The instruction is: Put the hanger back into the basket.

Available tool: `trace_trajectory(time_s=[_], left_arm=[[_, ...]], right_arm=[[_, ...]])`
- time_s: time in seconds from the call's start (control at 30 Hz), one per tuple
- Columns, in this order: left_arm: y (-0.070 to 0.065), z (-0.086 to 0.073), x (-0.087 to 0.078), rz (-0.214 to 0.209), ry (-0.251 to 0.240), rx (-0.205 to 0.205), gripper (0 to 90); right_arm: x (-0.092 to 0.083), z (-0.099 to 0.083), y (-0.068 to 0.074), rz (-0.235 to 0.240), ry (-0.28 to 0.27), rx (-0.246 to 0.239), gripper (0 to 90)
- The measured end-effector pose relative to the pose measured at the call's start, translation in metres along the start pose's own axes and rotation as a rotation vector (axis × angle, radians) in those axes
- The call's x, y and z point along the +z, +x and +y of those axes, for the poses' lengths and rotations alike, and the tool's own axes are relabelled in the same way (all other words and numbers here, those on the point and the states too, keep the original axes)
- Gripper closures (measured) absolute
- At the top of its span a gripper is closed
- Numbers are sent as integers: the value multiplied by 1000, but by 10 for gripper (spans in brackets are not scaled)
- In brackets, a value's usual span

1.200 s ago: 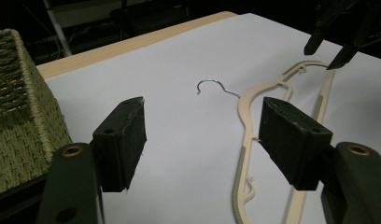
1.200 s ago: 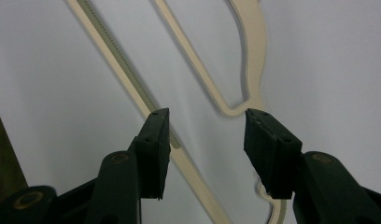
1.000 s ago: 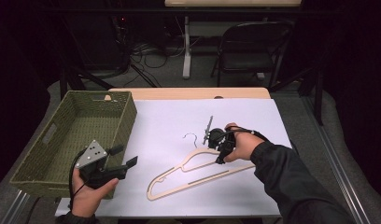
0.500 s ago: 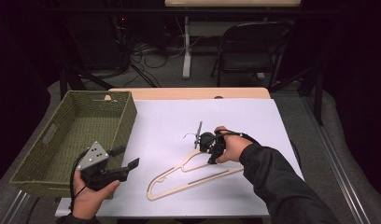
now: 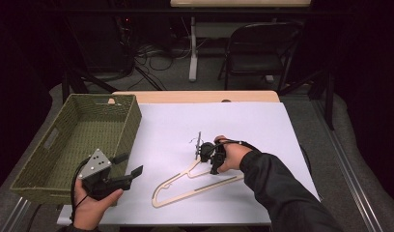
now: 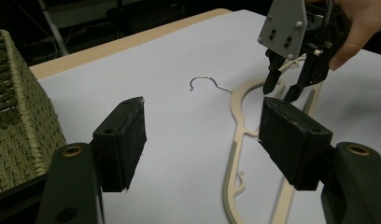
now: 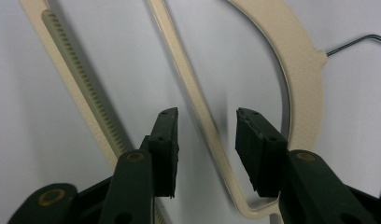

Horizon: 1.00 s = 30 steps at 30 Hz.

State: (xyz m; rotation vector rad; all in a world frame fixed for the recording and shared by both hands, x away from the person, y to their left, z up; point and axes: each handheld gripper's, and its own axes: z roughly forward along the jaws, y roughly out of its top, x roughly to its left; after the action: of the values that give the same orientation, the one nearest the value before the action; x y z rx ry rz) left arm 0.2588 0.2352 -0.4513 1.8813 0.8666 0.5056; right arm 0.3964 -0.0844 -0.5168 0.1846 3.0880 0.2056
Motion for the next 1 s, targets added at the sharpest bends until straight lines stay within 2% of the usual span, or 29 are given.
trace_trajectory(time_s=[0.3,0.4,0.57,0.77,0.9,1.0], left_arm=[[-1,0,-2,3,0,2,320],[-1,-1,-2,7,-1,0,321],[0,-1,-2,8,-2,-1,320],[0,-1,-2,7,-2,-2,320],[0,-1,-2,8,-2,-1,321],[-1,-1,-2,8,-2,-1,321]], right_arm=[[6,2,-1,2,24,-4,632],[9,2,-3,-4,28,-26,652],[11,3,-2,0,37,-10,663],[11,3,-3,14,35,-11,755],[10,3,-3,18,39,-6,762],[10,4,-3,12,41,-27,766]])
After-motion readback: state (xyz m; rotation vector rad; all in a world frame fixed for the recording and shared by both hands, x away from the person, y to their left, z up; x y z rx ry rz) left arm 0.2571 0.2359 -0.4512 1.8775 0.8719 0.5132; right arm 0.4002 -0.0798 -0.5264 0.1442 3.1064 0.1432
